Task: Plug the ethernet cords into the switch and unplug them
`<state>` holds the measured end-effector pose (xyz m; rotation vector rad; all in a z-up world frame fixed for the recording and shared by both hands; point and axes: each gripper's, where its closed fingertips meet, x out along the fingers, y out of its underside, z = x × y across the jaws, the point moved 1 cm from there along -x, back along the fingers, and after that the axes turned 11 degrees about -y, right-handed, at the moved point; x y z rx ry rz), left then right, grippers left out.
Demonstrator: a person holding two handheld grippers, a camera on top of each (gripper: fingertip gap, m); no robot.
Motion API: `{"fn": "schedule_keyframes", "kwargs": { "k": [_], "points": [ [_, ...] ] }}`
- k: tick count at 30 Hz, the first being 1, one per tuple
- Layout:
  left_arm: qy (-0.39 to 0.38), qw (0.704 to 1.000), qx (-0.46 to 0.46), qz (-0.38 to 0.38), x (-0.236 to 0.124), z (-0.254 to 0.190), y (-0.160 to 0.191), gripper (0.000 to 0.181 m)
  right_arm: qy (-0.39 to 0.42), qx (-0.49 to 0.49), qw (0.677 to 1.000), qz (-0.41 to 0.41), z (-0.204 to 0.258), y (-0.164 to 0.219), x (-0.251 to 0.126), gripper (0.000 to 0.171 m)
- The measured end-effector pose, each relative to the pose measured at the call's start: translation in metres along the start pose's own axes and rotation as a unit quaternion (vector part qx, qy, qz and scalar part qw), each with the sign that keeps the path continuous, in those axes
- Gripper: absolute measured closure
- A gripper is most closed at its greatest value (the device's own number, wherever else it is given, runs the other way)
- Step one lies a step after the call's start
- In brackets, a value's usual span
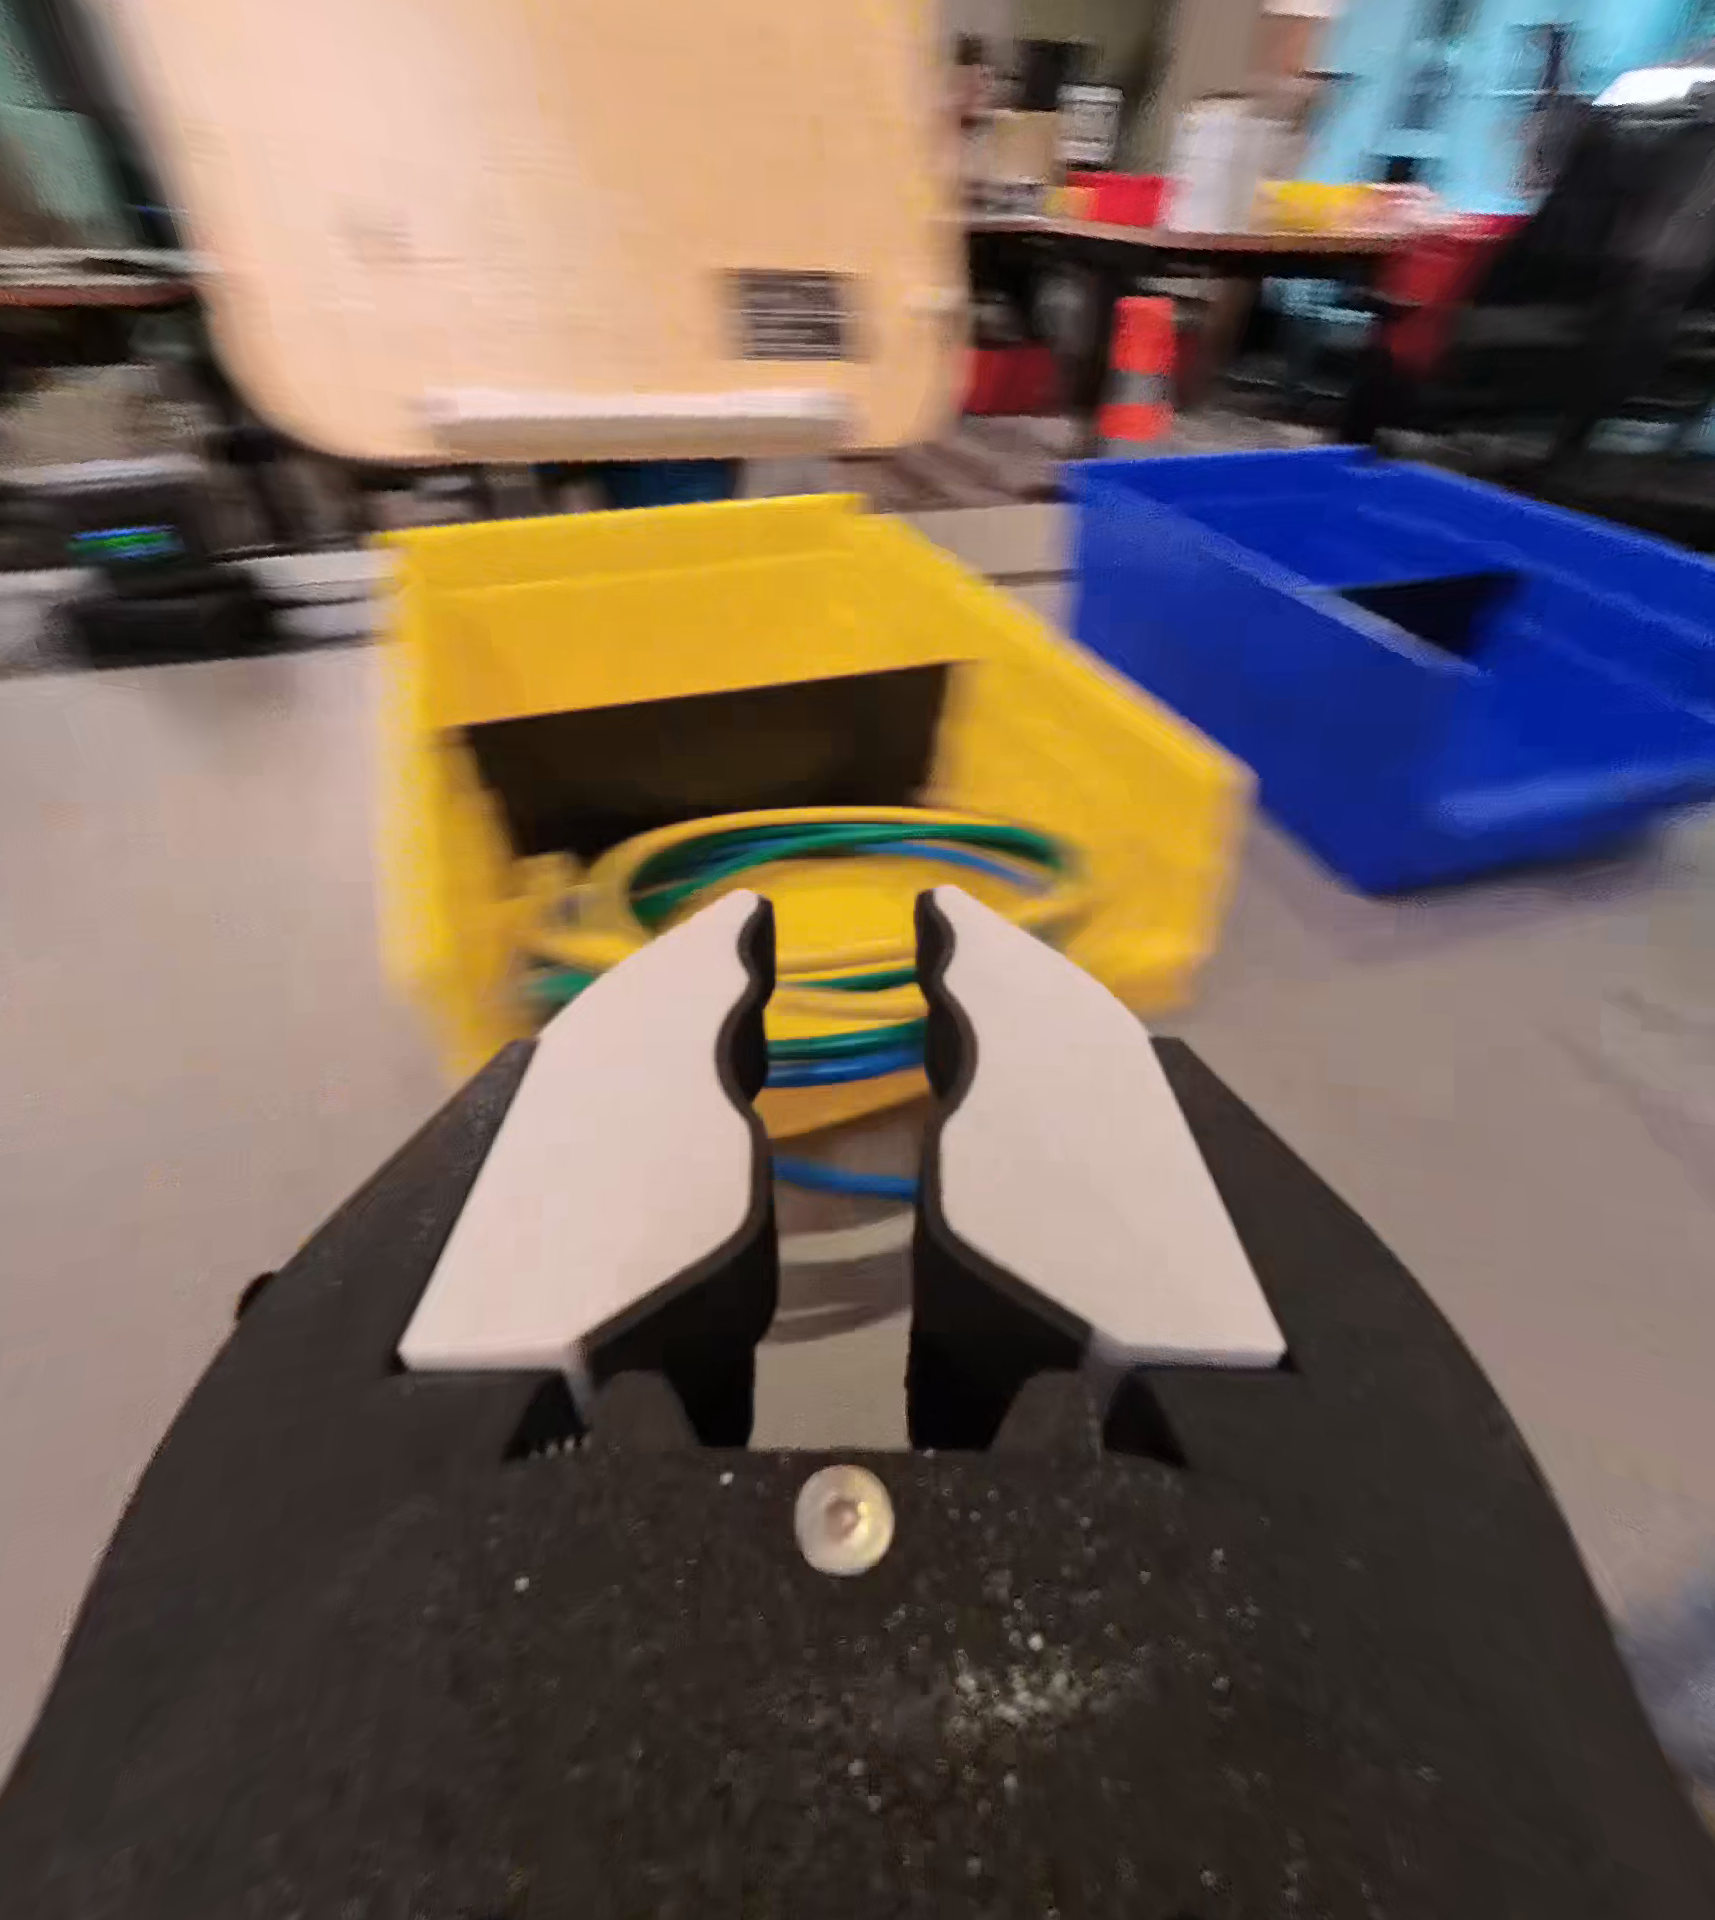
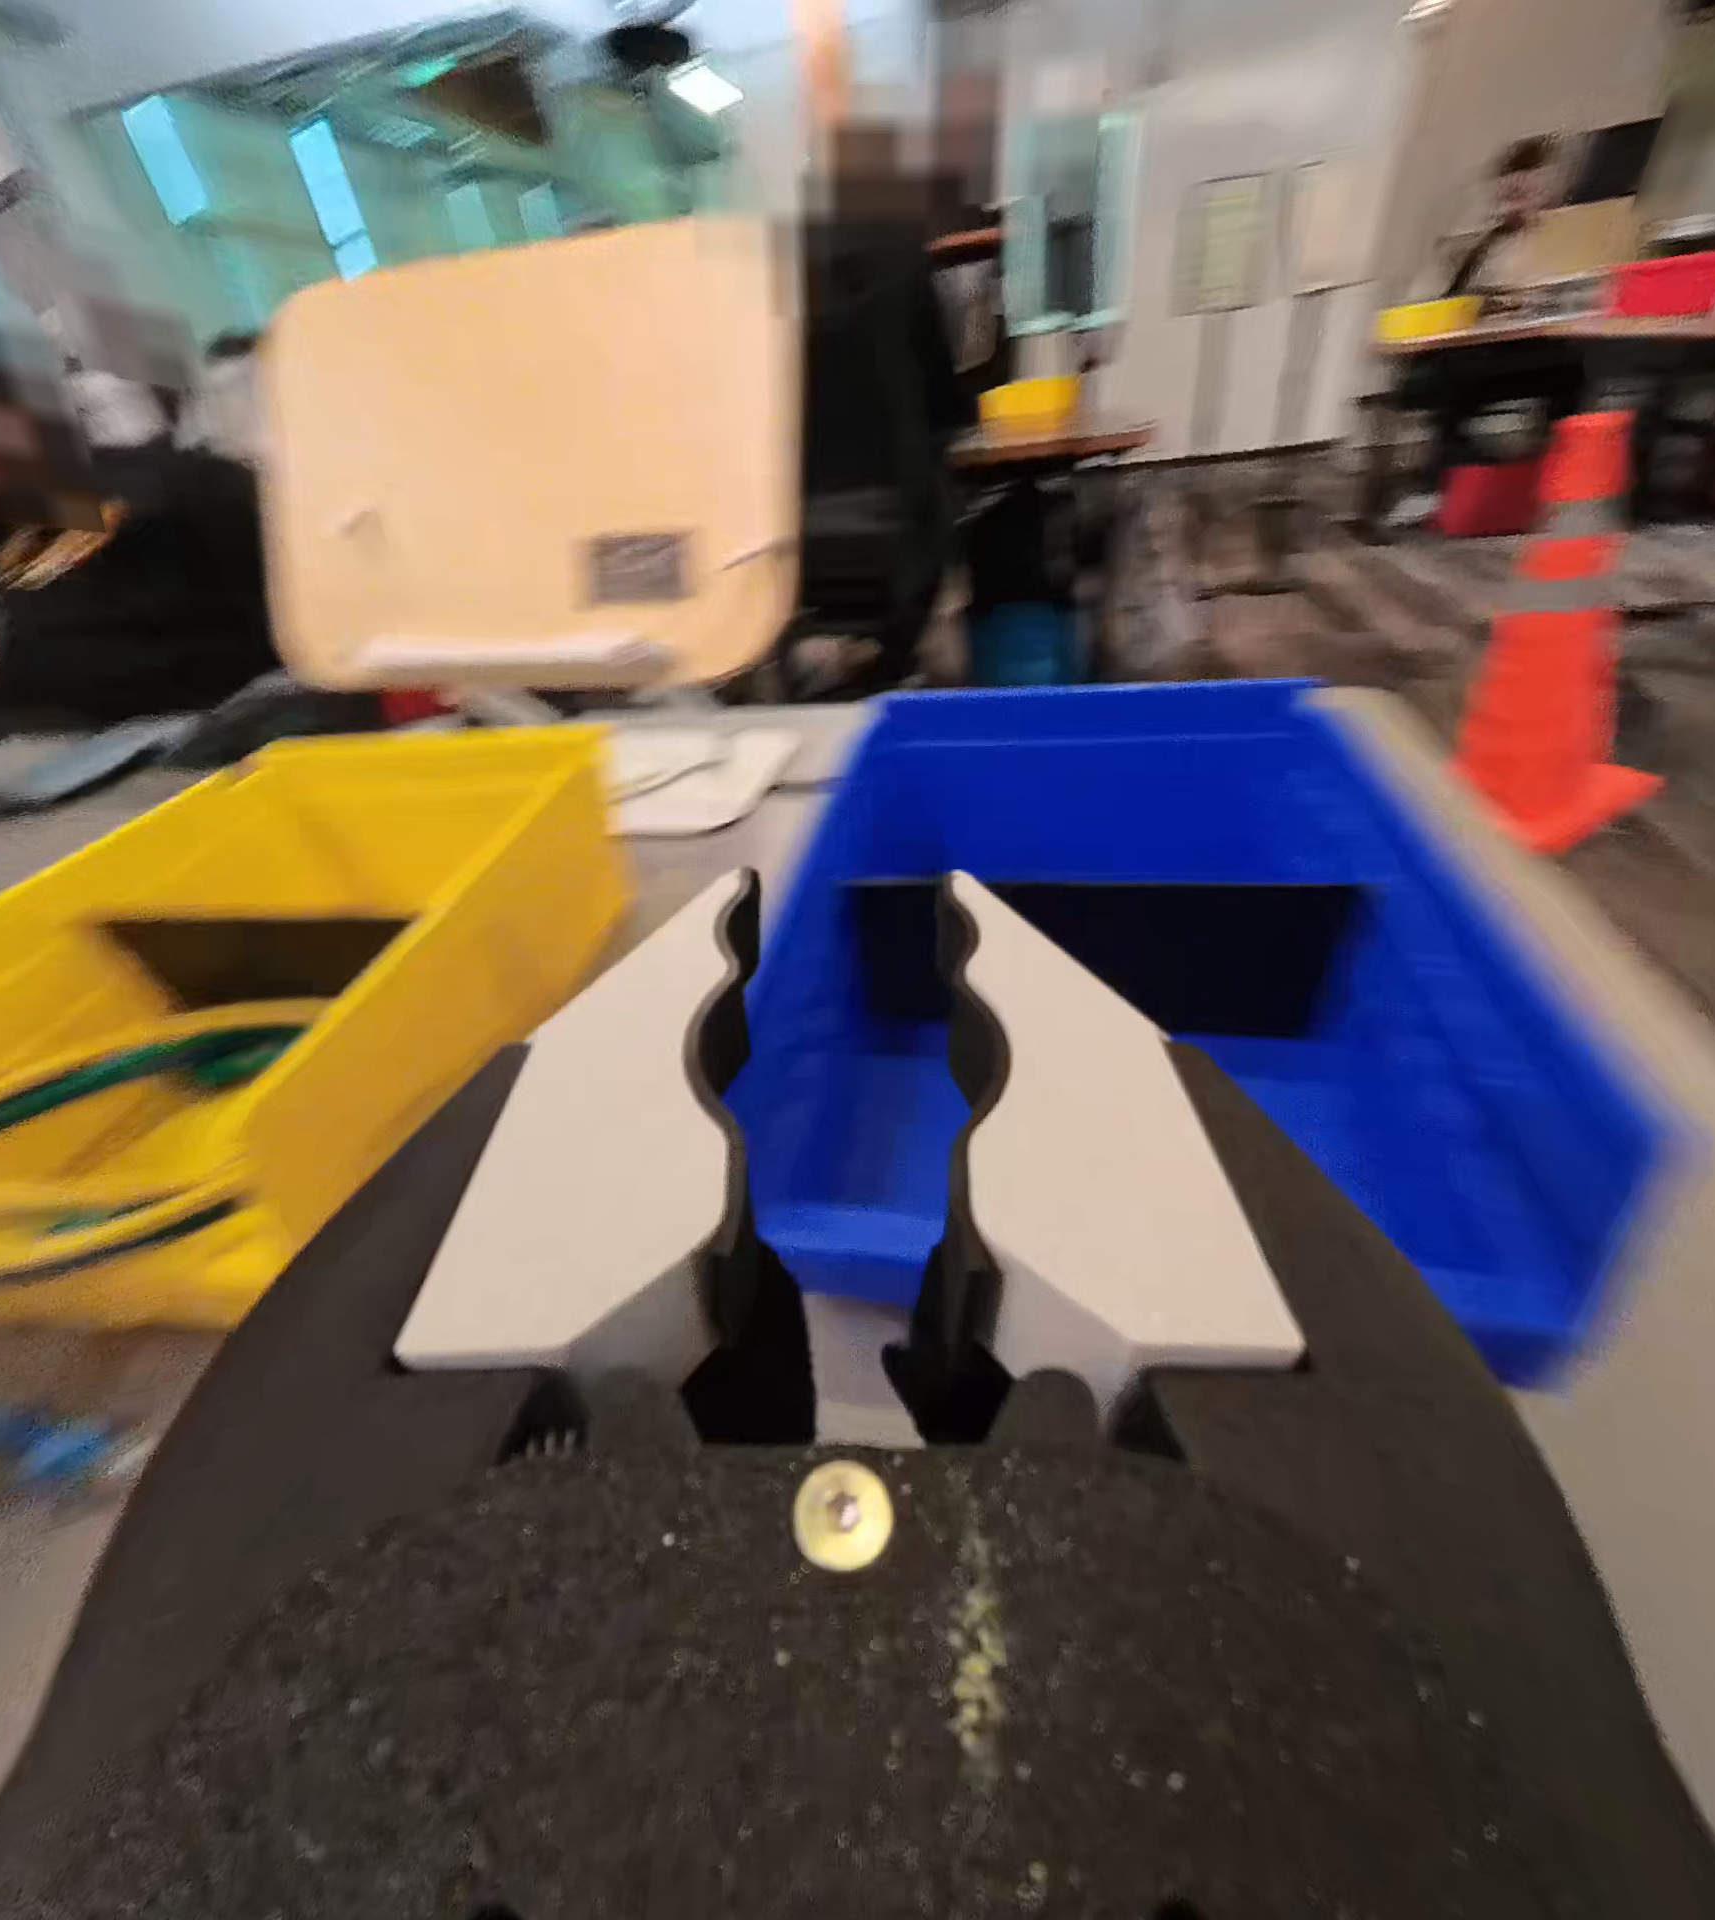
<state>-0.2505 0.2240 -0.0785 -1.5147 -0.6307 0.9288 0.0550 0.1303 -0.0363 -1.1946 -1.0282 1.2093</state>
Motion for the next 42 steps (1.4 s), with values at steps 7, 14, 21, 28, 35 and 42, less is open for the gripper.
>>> {"fn": "schedule_keyframes", "kwargs": {
  "k": [7,14,21,28,35,42],
  "points": [
    [-0.061,0.993,0.007,0.1,0.05,0.064,0.041,0.139,-0.105,0.038,0.99,0.085,0.15,0.084,0.066,0.133],
    [-0.062,0.99,0.059,0.112,0.061,0.067,0.042,0.176,0.057,-0.03,0.989,0.131,0.147,0.107,0.089,0.17],
    [-0.123,0.989,0.04,0.07,0.058,0.167,0.007,0.179,0.021,-0.016,0.992,0.124,0.238,0.101,0.132,0.168],
    [-0.119,0.99,0.004,0.081,0.065,0.287,0.021,0.179,-0.005,-0.059,0.988,0.142,0.343,0.112,0.189,0.166],
    [-0.113,0.984,-0.088,0.105,0.074,0.332,0.046,0.178,-0.04,-0.045,0.985,0.162,0.383,0.136,0.207,0.162],
    [-0.126,0.977,-0.156,0.071,0.05,0.327,0.026,0.158,-0.278,0.022,0.94,0.197,0.391,0.114,0.143,0.137]
  ]
}}
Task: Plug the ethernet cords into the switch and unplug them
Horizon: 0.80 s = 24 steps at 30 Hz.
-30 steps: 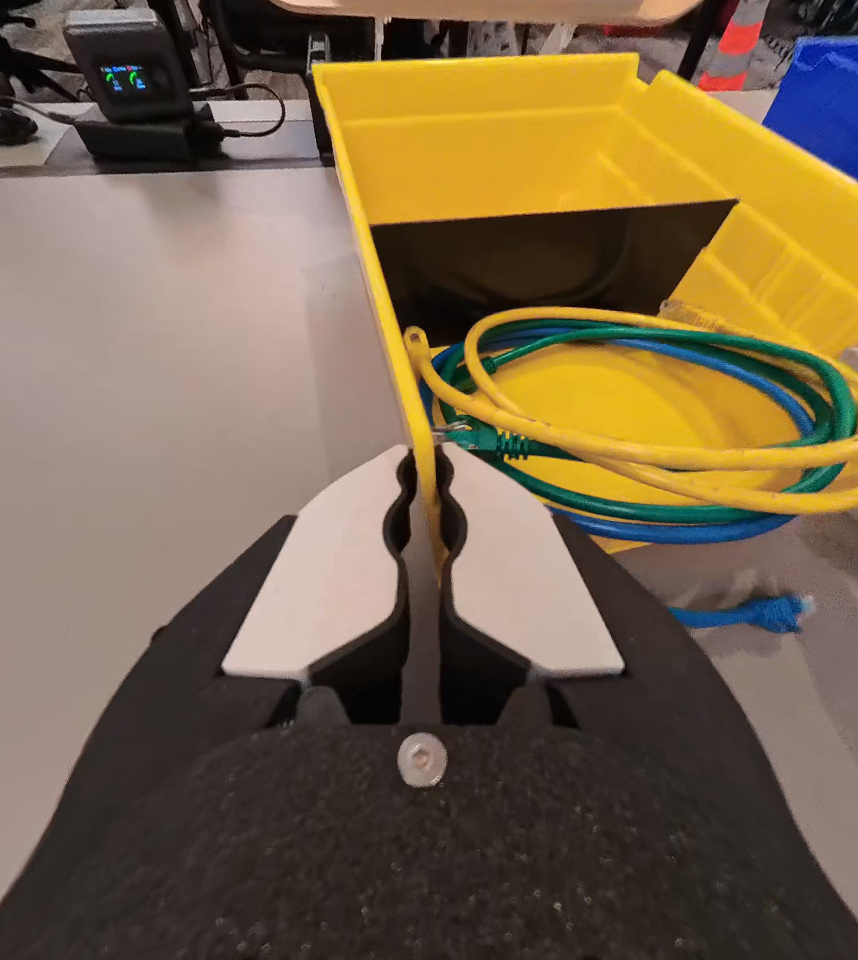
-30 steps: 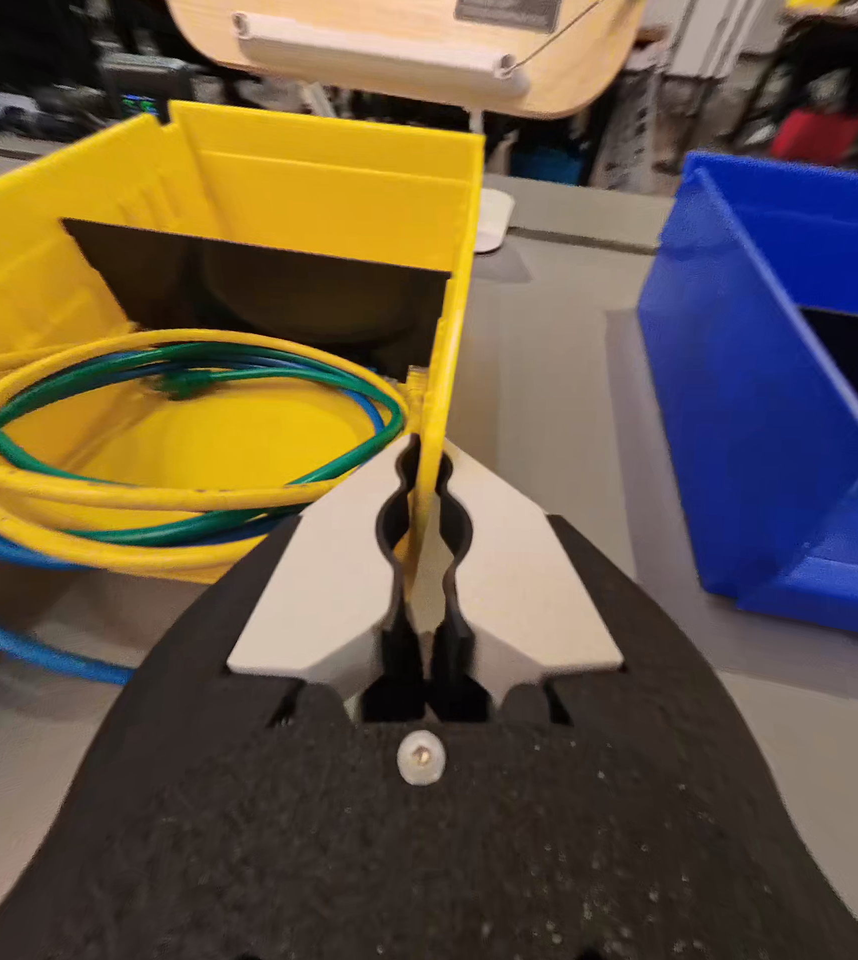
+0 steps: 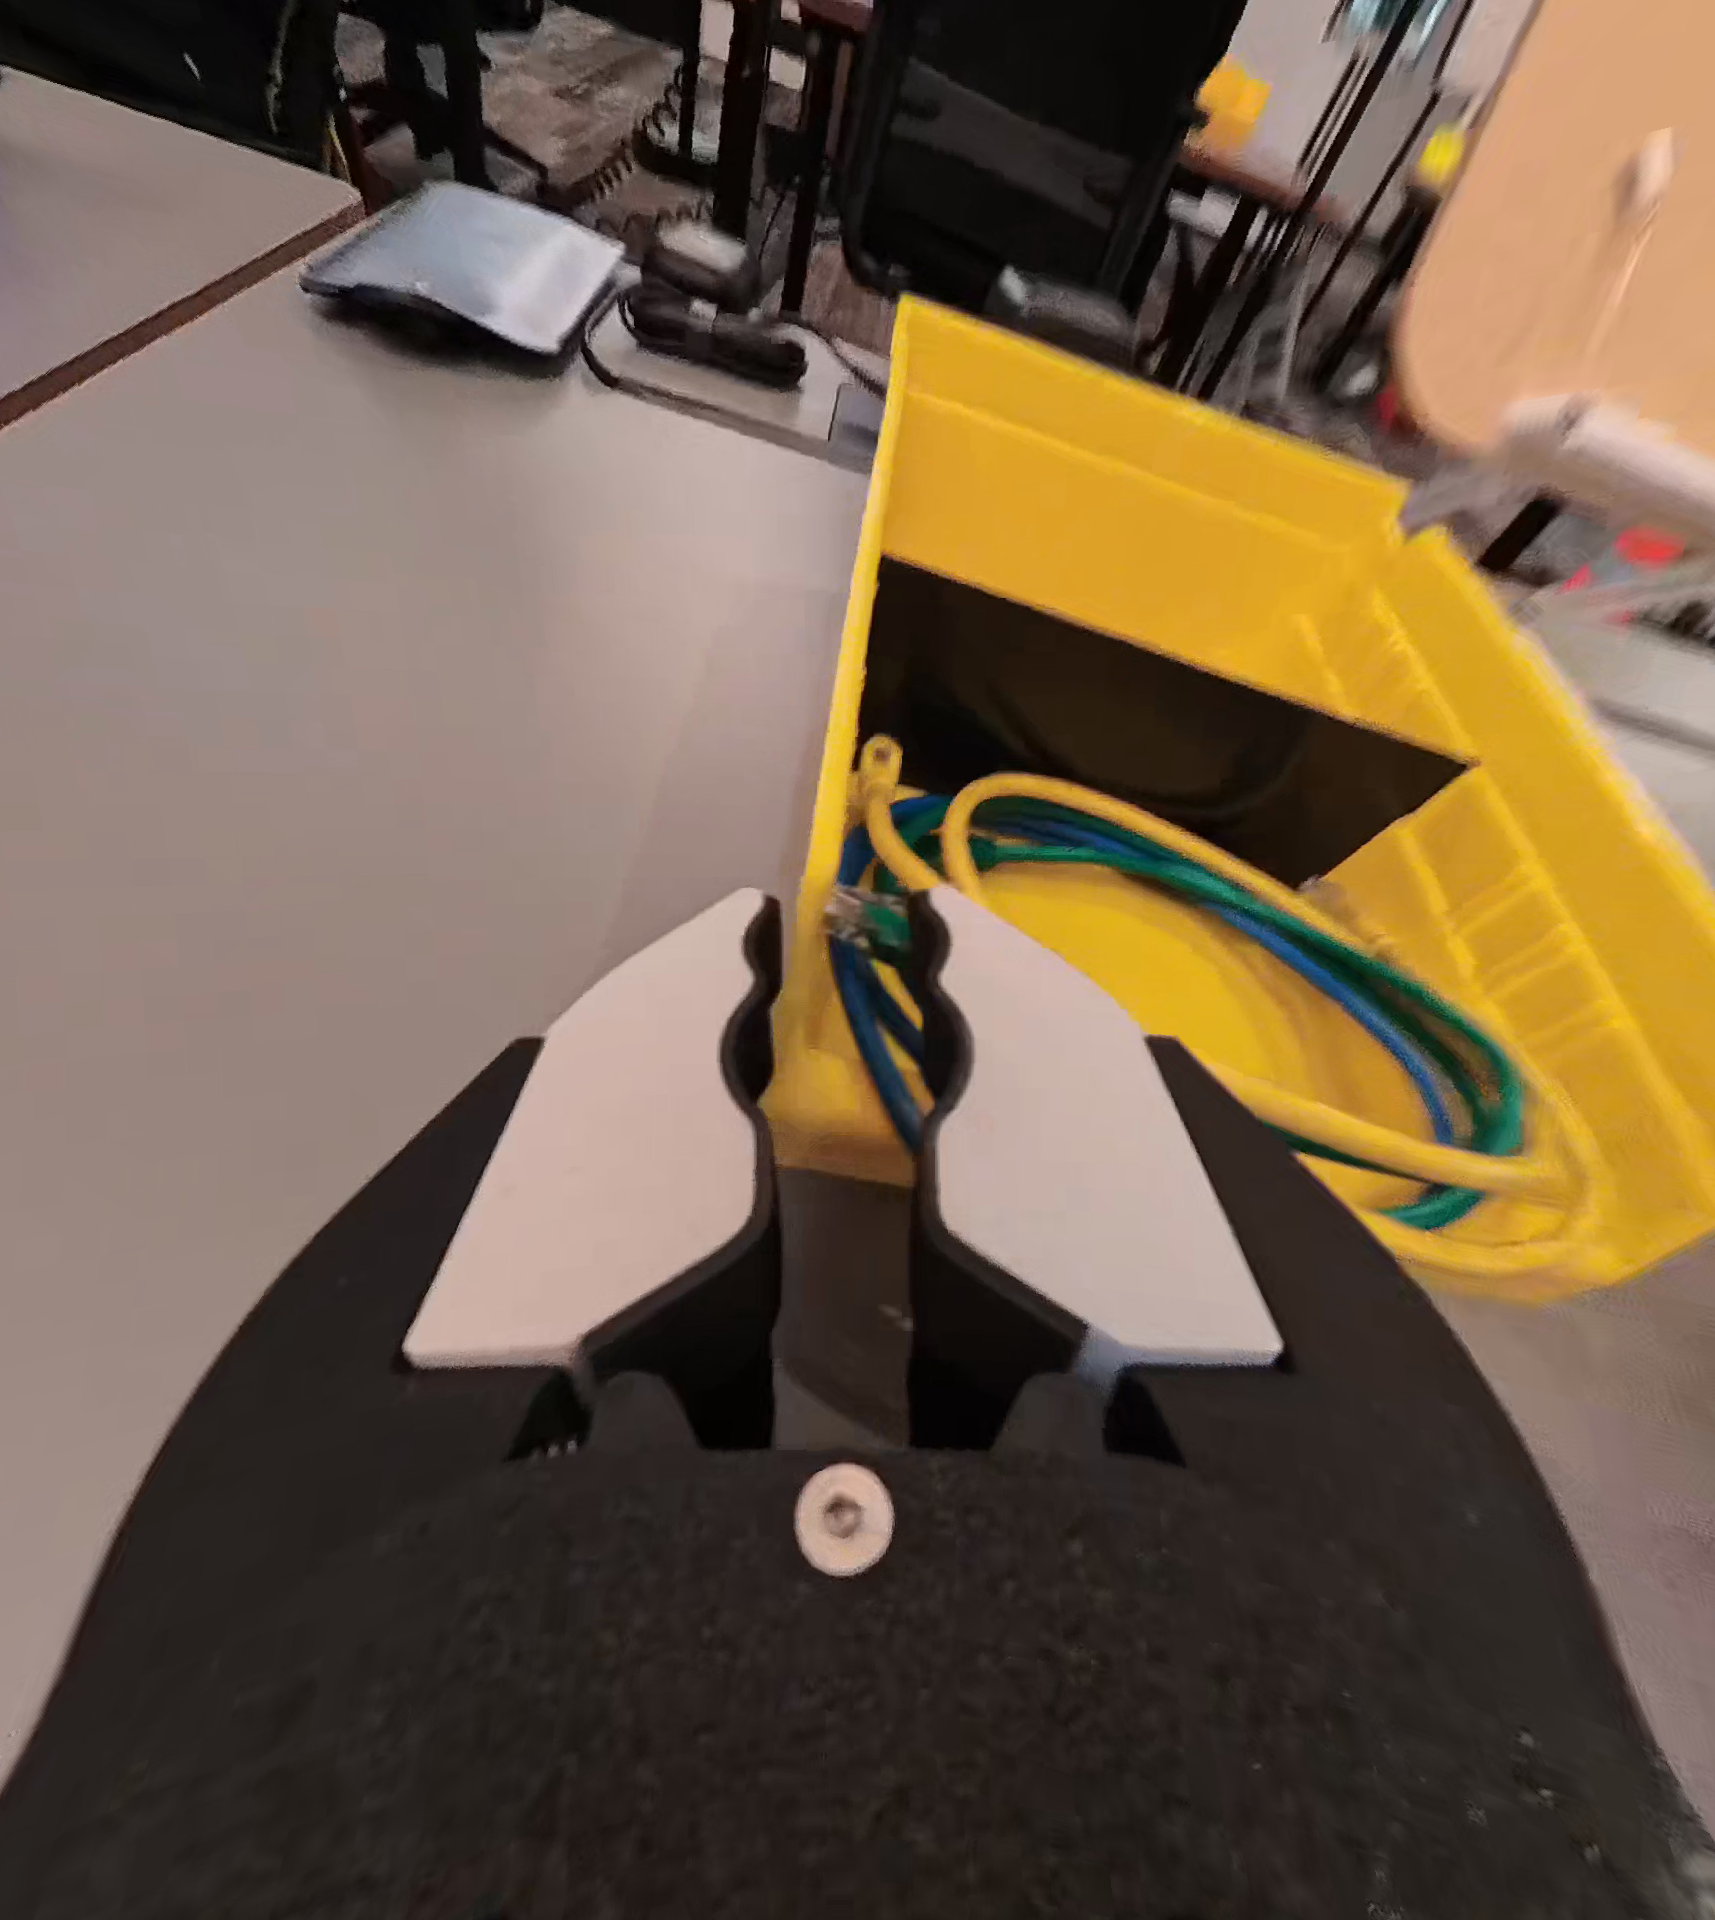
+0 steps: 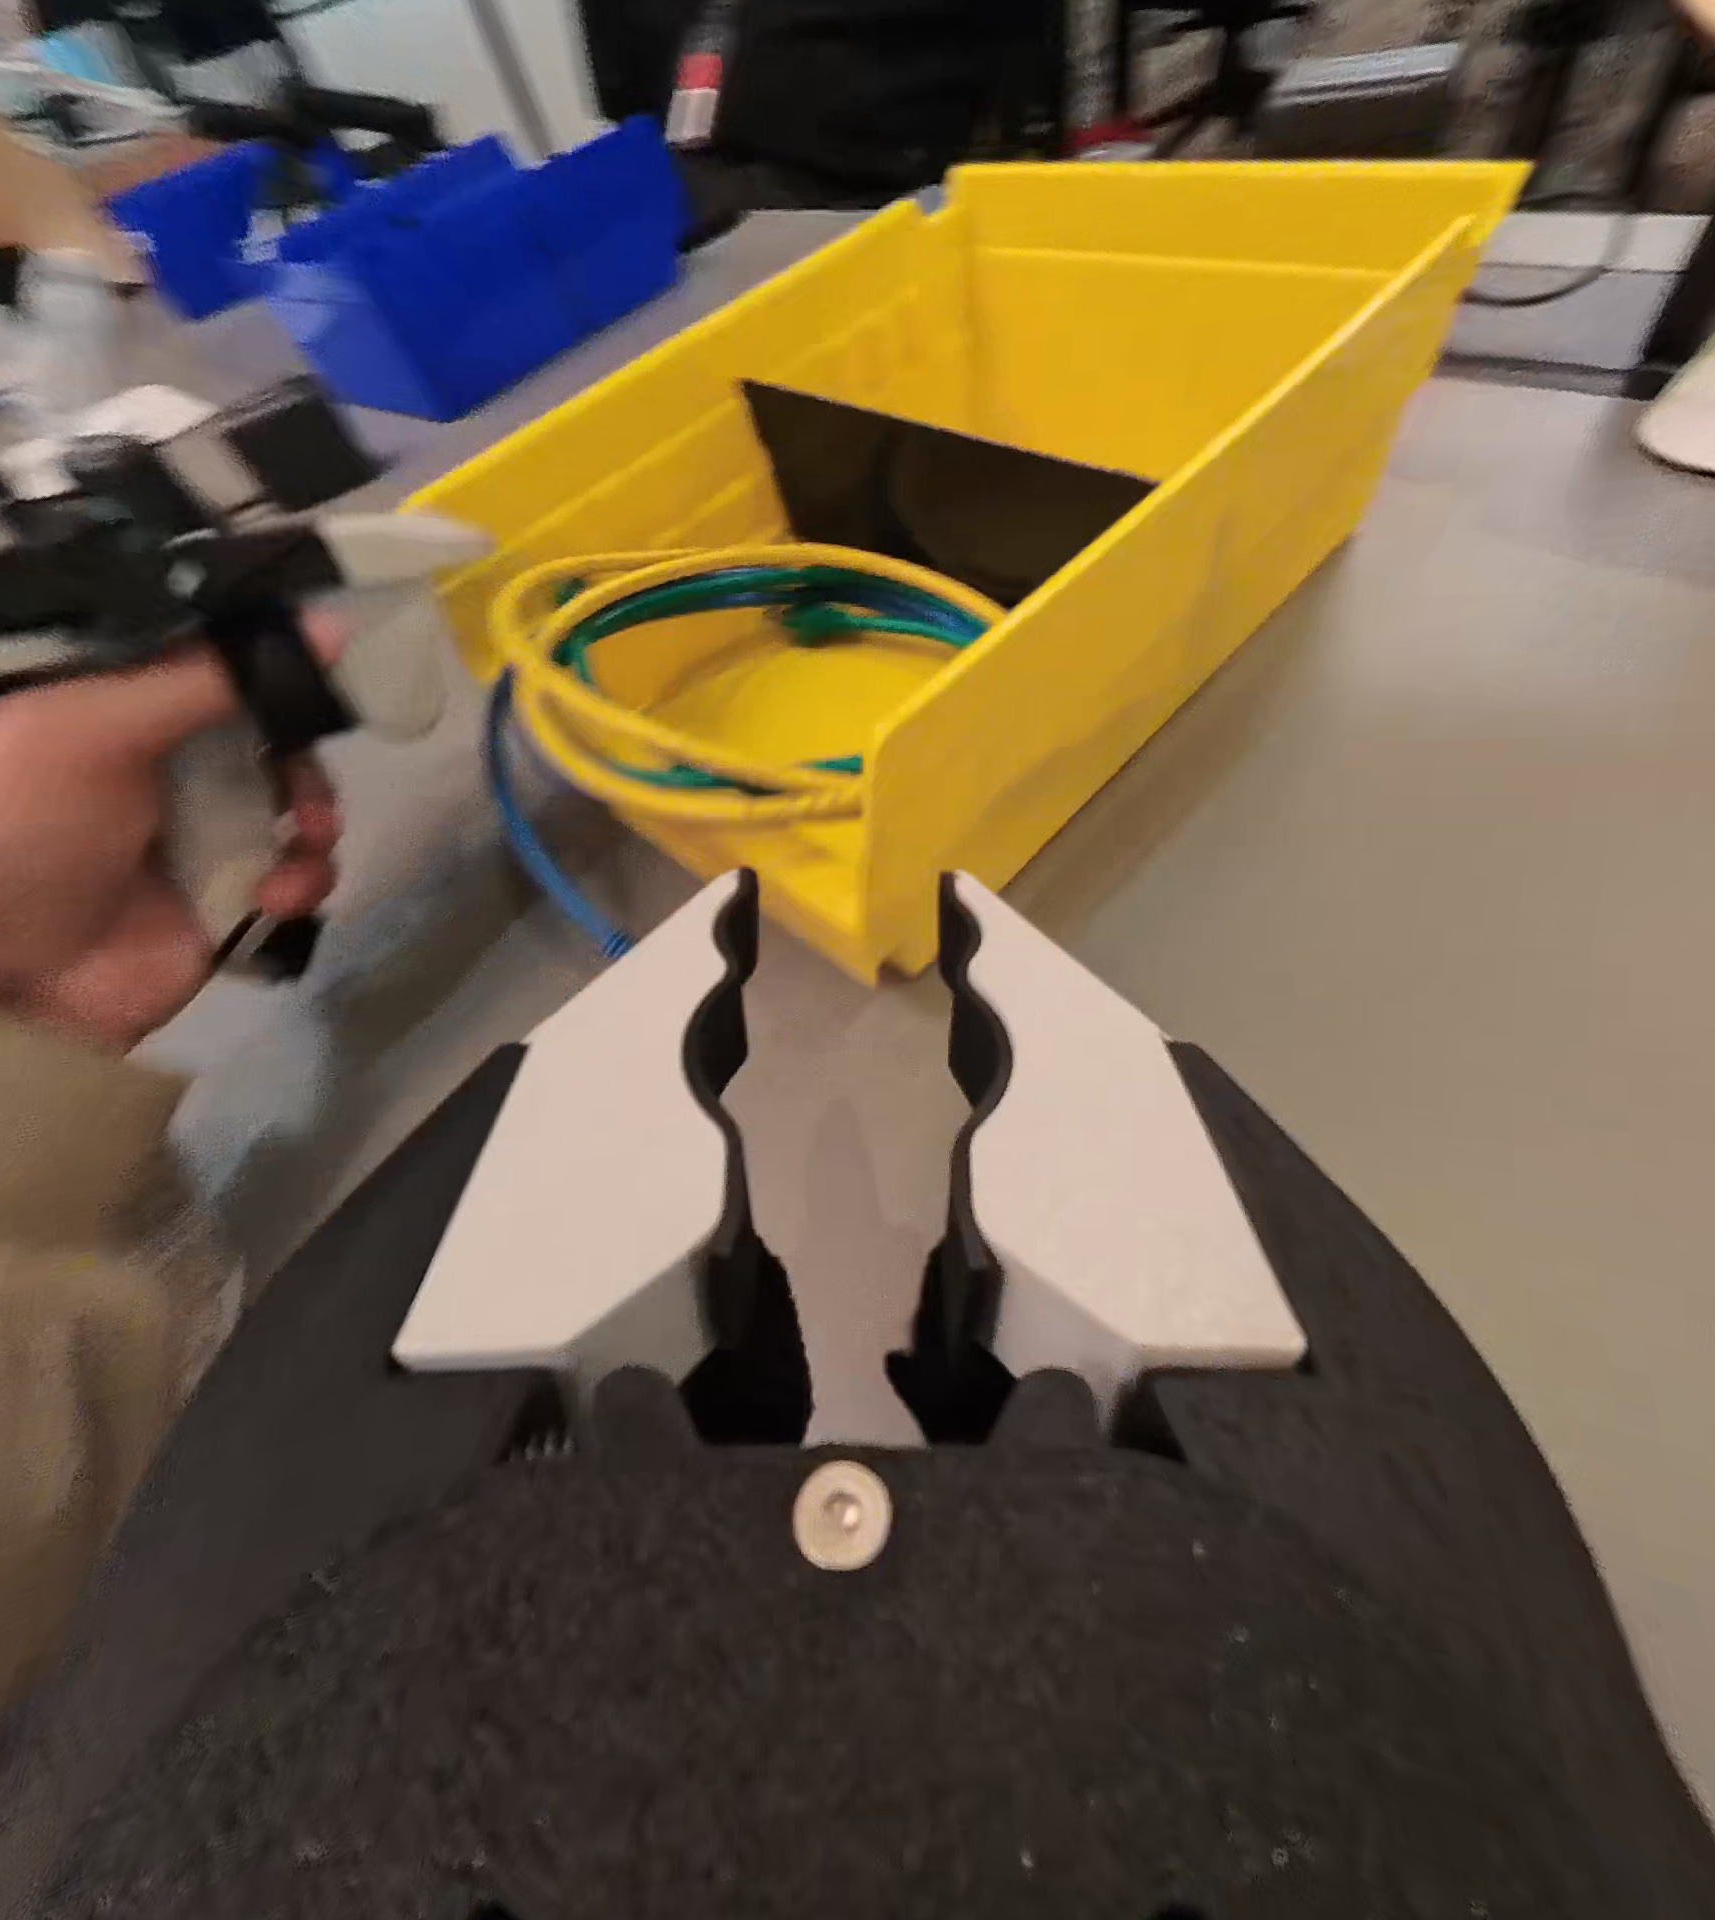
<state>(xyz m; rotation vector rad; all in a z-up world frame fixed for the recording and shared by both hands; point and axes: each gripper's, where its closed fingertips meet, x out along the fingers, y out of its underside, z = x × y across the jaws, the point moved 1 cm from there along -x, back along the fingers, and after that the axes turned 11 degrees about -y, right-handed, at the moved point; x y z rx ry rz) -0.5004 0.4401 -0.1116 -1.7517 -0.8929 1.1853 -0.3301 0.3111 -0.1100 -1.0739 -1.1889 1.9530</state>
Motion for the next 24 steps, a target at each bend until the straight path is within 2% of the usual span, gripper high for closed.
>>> {"fn": "schedule_keyframes", "kwargs": {
  "k": [2,5,7,9,11,13,17,21,24],
  "points": [
    [0.004,0.998,-0.047,-0.032,-0.019,-0.004,-0.011,0.152,-0.035,-0.023,0.999,0.009,-0.005,0.009,-0.043,0.132],
    [-0.008,0.995,-0.068,-0.07,-0.04,-0.007,-0.015,0.157,-0.011,-0.063,0.998,-0.017,-0.045,0.024,-0.124,0.132],
    [-0.02,0.996,-0.055,-0.063,-0.048,-0.013,-0.006,0.157,0.041,-0.066,0.996,-0.048,-0.087,0.037,-0.185,0.129],
    [0.003,0.997,-0.052,-0.051,-0.059,-0.033,0.006,0.154,0.117,-0.04,0.989,-0.087,-0.136,0.052,-0.249,0.123],
    [0.024,0.996,-0.062,-0.057,-0.072,-0.056,0.014,0.154,0.191,0.003,0.972,-0.14,-0.179,0.056,-0.311,0.119],
    [0.009,0.997,-0.052,-0.059,-0.08,-0.069,0.026,0.156,0.264,0.029,0.945,-0.191,-0.215,0.05,-0.362,0.12],
    [0.0,0.997,0.015,-0.073,-0.084,-0.09,0.033,0.165,0.343,0.034,0.919,-0.19,-0.262,0.055,-0.404,0.122],
    [0.016,0.995,0.073,-0.062,-0.08,-0.1,0.041,0.16,0.317,0.104,0.927,-0.173,-0.275,0.07,-0.402,0.125],
    [0.058,0.993,0.087,-0.048,-0.082,-0.108,0.047,0.157,0.316,0.104,0.931,-0.149,-0.28,0.072,-0.4,0.124]
  ]
}}
